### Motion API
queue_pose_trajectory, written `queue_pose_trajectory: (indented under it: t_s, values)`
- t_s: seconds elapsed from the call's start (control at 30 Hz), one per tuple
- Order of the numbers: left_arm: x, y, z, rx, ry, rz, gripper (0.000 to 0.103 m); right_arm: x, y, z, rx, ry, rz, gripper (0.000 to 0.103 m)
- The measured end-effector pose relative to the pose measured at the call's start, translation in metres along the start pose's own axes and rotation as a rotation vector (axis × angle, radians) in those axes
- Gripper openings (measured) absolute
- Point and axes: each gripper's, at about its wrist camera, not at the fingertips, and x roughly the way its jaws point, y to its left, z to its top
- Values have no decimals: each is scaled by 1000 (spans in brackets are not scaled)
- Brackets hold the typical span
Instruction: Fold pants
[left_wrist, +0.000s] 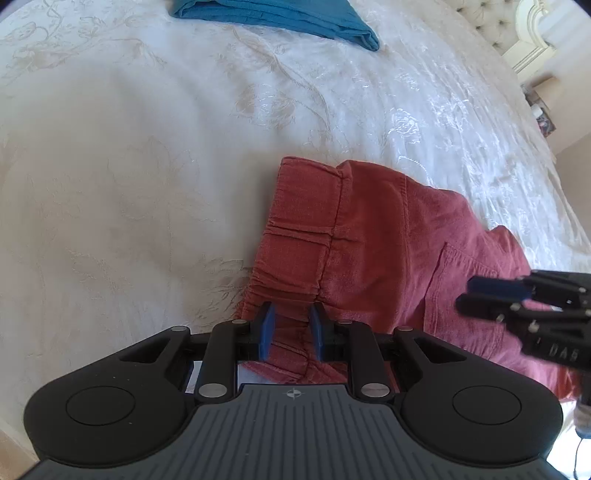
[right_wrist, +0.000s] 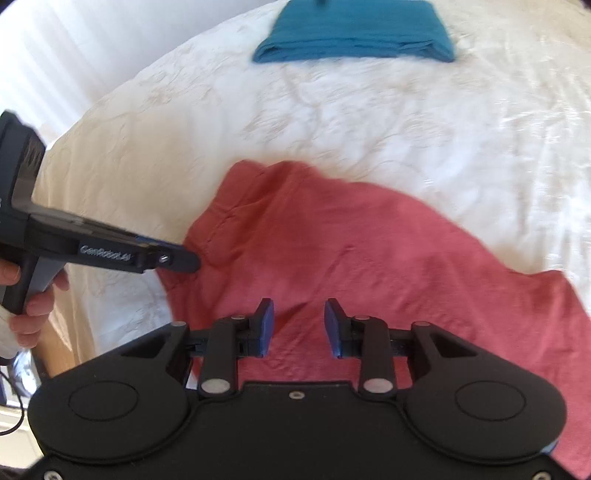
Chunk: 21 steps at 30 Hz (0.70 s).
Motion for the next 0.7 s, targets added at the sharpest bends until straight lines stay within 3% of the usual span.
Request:
queue_pose_trajectory:
  t_s: [0.2,0.37,0.53,0.7]
  values:
    - [2,-7,-1,46,-5,27,21,7,-84,9,202,11,-167,42]
    - [0,-9,-3,85,-7,39,21,37,-126,17,222,22,-324,36]
    - [-9,-23,-4,137,-18,88,21,16,-130,19,292,-51,-353,41]
    - [-25,-43,-9,191,-58,127,22,-28,-121,-18,352,-113,-330,53]
